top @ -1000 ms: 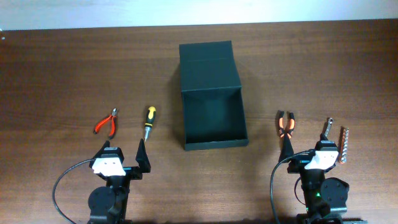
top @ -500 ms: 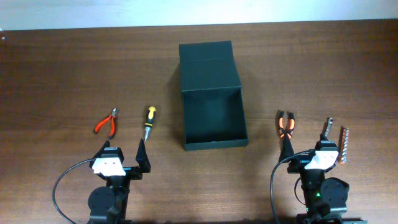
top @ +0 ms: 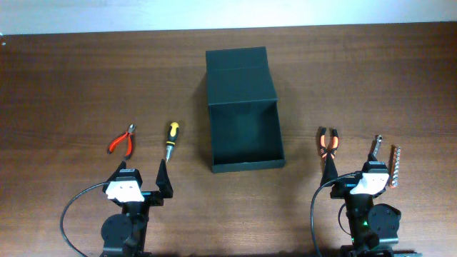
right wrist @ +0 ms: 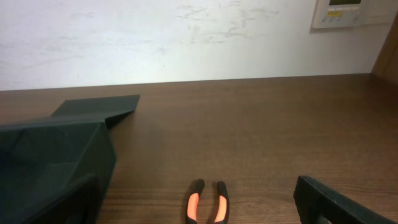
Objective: Pack container
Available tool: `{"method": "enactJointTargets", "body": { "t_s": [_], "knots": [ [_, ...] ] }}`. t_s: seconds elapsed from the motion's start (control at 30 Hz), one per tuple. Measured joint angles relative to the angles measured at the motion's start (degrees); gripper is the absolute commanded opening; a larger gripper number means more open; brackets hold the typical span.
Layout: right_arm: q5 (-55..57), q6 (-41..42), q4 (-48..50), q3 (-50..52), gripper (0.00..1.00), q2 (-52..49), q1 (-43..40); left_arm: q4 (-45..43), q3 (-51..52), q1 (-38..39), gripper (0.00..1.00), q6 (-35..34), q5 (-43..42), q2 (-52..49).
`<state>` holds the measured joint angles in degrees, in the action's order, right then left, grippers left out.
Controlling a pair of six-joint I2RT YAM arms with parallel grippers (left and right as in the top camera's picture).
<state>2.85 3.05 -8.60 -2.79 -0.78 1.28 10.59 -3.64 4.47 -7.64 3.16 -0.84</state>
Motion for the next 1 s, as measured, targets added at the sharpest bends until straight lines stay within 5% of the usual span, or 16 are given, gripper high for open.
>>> {"method": "enactJointTargets", "body": {
  "t_s": [0.57, 0.8, 1.0],
  "knots": [
    [-0.7, -0.02, -0.17, -1.4, 0.99, -0.24, 0.0, -0.52, 0.0, 0.0, 0.99, -0.17, 3.3, 0.0],
    [-1.38, 1.29, -13.7, -21.29, 0.99, -12.0, 0.0, -0.98, -0.79, 0.0, 0.99, -0.2, 3.32, -0.5],
    [-1.86, 1.46, -34.29, -46.82, 0.99, -38.69, 0.04, 5.16, -14.93, 0.0, 0.99, -0.2, 3.5, -12.83]
  ]
}}
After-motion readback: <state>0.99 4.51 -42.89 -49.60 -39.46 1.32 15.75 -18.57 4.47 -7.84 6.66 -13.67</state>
